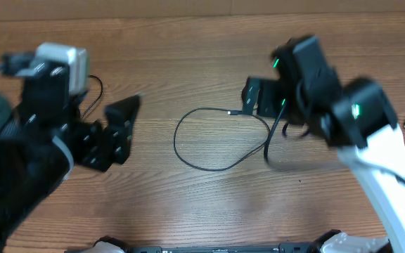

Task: Untangle cables

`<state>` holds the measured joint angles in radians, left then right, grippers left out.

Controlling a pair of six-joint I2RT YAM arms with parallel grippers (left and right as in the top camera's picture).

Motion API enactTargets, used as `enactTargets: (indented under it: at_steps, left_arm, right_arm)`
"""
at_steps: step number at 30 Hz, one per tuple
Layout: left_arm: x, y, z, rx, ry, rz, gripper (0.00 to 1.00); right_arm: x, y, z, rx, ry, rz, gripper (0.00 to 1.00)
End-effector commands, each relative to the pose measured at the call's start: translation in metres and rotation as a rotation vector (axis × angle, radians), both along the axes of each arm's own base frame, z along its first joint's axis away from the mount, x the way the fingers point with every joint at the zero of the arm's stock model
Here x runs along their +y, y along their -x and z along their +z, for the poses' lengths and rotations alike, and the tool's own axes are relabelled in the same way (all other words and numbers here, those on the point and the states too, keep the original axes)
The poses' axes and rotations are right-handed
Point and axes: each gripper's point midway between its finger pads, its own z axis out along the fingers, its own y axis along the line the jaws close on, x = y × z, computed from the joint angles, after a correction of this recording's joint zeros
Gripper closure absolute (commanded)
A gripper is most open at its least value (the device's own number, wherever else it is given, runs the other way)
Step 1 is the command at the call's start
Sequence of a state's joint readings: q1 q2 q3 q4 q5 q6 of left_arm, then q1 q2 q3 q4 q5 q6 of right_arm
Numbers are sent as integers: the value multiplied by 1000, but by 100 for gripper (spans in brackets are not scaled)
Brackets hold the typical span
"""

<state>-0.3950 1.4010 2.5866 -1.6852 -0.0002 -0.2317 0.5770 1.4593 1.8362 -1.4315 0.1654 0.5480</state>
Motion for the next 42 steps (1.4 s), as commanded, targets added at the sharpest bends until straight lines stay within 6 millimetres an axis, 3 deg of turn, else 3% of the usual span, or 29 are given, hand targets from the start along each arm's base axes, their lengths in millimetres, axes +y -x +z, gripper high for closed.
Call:
enactTargets:
  at_steps: [1,4,7,13,18,27,31,36,42]
  left_arm:
    - [30,-12,-32,99,-53,210,20]
    - [41,-10,-64,195,-76,302,20]
    - [45,-15,-99,279,-108,359,19]
    - [31,-45,-158,326,-127,354,18]
    - [9,-61,-192,363,-91,287,17]
    - [5,-60,-195,357,-104,241,14]
    - [4,-61,-194,354,-98,239,12]
    - [-4,-63,-191,348,-67,209,9]
    - [-7,-66,-188,334,-51,198,8]
  right_arm:
    - [-10,15,36,-161,14,-116,0]
    - [-6,26,39,-177,18,-123,0]
    - [-9,28,28,-143,27,-153,0]
    - [-13,15,-5,-118,64,-222,0]
    - [-23,-6,-44,-90,70,-287,0]
    - [-19,-35,-131,90,-167,-124,0]
    - [-26,-34,-160,161,-182,-123,0]
    - [-25,-22,-210,307,-142,-127,0]
    - [-19,-21,-241,396,-135,-152,0]
